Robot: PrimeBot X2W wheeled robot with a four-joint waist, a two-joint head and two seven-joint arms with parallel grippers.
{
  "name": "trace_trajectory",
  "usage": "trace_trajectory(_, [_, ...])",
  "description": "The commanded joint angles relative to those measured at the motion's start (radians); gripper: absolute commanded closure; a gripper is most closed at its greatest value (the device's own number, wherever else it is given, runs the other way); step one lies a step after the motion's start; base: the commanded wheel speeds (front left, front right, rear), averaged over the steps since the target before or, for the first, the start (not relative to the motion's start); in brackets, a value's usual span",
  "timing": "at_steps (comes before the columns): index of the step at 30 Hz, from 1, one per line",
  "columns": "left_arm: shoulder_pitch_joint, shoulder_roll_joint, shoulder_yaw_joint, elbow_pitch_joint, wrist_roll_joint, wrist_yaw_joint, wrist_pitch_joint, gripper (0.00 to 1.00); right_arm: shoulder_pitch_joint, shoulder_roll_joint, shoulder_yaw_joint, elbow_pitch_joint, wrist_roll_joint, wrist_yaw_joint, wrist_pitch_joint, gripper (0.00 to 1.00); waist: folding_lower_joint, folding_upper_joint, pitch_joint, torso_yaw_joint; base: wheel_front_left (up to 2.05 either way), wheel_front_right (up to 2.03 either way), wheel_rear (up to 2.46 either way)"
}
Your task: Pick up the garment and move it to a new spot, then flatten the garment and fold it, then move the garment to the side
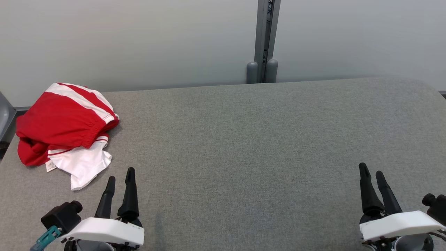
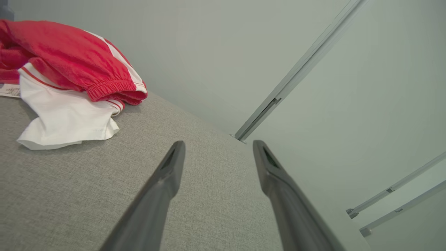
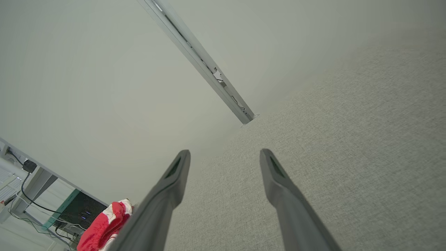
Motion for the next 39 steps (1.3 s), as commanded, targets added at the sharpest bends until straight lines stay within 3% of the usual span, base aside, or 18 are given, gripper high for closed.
trace_trajectory(1, [-0.01, 0.007, -0.004, -0.01, 0.034, 0.003, -0.01, 0.0, -0.007, -0.01, 0.002, -0.009, -0.034, 0.003, -0.012, 0.0, 0.0, -0.0001, 0.0, 0.0, 0.0, 0.0, 0.0])
trace_trajectory(15, [-0.004, 0.009, -0.027, 0.001, 0.198, 0.018, -0.049, 0.0, -0.007, -0.012, 0.023, -0.011, -0.209, 0.004, -0.051, 0.0, 0.0, -0.0001, -0.002, 0.001, 0.0, 0.0, 0.0])
trace_trajectory(39, [-0.003, 0.012, -0.065, 0.056, 0.365, 0.043, -0.103, 0.0, -0.003, -0.016, 0.047, -0.021, -0.418, 0.004, -0.106, 0.0, 0.0, -0.0001, -0.001, 0.005, 0.0, 0.0, 0.0])
